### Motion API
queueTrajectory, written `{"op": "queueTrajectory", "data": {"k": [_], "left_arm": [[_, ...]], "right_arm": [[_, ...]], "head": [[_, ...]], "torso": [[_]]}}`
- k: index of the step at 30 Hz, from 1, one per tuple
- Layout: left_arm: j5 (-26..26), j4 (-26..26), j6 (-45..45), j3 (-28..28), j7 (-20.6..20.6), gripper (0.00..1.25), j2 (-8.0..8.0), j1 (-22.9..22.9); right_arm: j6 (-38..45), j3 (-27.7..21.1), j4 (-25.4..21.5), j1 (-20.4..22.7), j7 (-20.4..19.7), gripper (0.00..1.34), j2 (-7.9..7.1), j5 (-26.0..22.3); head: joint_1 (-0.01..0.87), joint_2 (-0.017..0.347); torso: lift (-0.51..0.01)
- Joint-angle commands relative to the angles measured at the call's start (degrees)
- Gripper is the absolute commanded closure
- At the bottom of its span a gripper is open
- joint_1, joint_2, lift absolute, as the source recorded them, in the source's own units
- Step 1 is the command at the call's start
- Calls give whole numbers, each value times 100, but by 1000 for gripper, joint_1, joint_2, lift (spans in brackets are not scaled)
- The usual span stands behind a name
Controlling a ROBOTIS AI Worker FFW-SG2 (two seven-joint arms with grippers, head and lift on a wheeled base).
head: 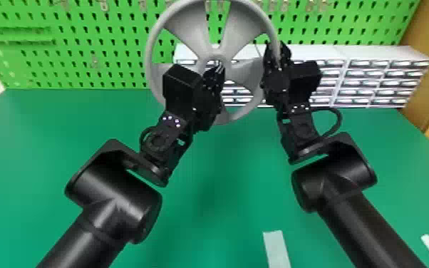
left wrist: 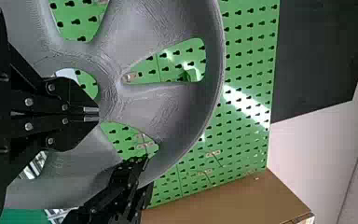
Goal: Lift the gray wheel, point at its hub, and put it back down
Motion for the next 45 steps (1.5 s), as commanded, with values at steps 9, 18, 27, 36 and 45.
{"op": "queueTrajectory", "data": {"k": [9, 18, 27, 36, 45], "left_arm": [[0, -5, 0, 9, 0, 1227, 0, 9], [44, -75, -35, 35, -202, 1227, 0, 70], [246, -682, -26, 387, -571, 1227, 70, 466], [229, -1253, 97, 1046, -615, 1227, 150, 1046], [97, -1429, 325, 1837, -615, 1227, 150, 1424]], "right_arm": [[0, 9, 0, 0, 1, 1328, 0, 0], [9, -18, 0, -27, 1, 1328, -9, 0], [115, -70, 0, -88, 1, 1328, -18, 9], [519, -193, -149, -27, 1, 1328, -61, -35], [1108, -264, -264, 17, 89, 1328, -88, -431]], "head": [[692, 48], [692, 48], [692, 48], [692, 48], [692, 48]], "torso": [[-88], [-88], [-88], [-88], [-88]]}}
